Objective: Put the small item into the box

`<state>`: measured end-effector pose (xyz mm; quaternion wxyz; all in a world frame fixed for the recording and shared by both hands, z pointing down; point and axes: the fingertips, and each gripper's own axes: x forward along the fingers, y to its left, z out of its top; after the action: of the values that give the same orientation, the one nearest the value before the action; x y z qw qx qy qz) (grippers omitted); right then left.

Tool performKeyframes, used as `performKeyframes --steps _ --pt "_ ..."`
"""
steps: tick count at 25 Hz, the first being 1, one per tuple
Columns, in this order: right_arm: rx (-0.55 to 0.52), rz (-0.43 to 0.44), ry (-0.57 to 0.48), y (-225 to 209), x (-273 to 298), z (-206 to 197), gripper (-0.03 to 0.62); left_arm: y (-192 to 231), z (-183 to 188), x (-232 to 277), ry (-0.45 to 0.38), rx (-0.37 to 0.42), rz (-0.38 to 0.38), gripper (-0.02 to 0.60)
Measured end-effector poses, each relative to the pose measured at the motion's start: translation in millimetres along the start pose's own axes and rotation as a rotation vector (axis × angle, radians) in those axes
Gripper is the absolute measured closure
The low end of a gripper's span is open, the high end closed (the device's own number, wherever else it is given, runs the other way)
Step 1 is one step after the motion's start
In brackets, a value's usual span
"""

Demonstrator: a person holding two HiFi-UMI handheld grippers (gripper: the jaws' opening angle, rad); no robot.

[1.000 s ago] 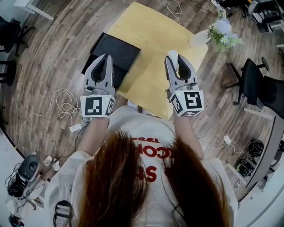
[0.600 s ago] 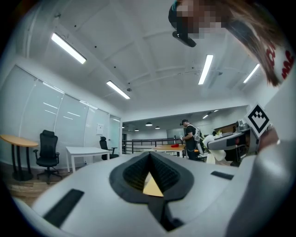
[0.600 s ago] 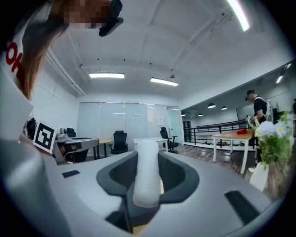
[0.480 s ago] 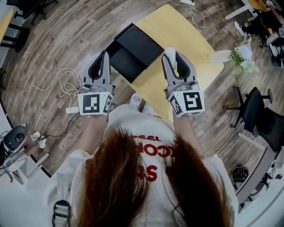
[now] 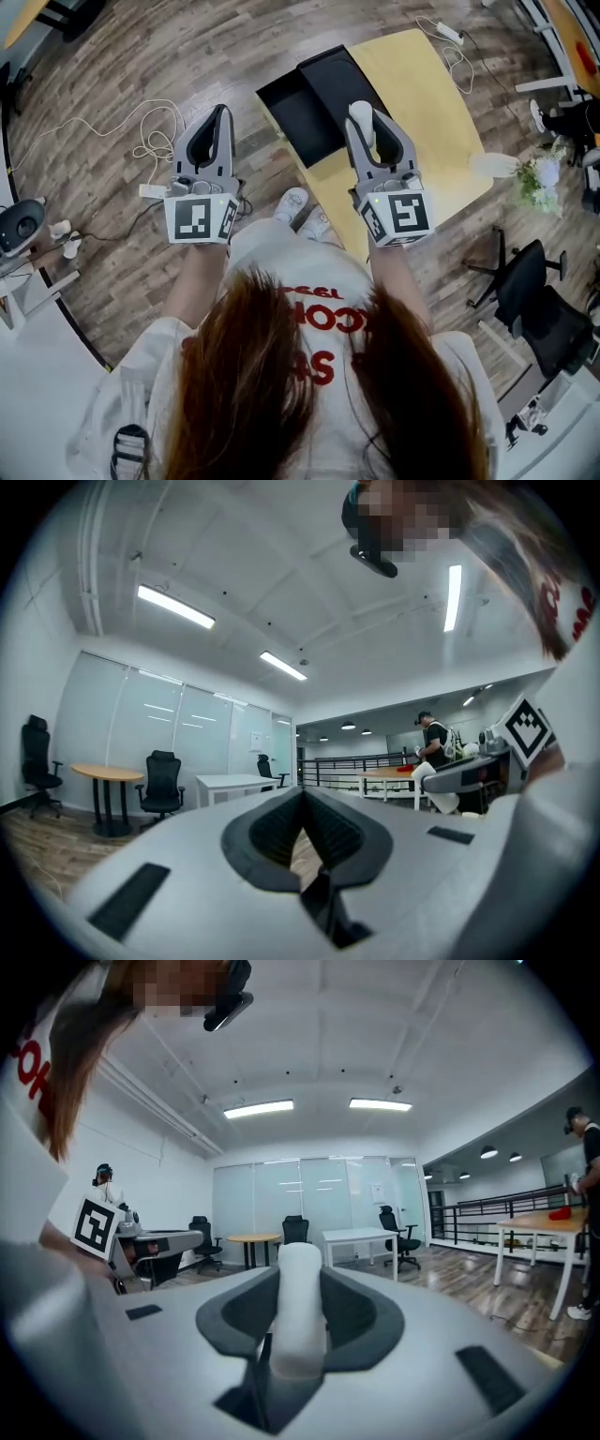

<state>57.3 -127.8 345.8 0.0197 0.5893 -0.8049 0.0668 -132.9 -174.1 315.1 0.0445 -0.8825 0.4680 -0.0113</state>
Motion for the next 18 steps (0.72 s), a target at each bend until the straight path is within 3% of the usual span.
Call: performKeyframes --steps 9,18 --pt "0.009 0.099 0.146 25 31 -55 0.462 12 -40 -16 0.08 -0.063 0.054 0.575" --pt "-0.021 0.183 0.323 50 59 -147 0.461 20 -82 -44 0.182 -0.104 0.095 0.575"
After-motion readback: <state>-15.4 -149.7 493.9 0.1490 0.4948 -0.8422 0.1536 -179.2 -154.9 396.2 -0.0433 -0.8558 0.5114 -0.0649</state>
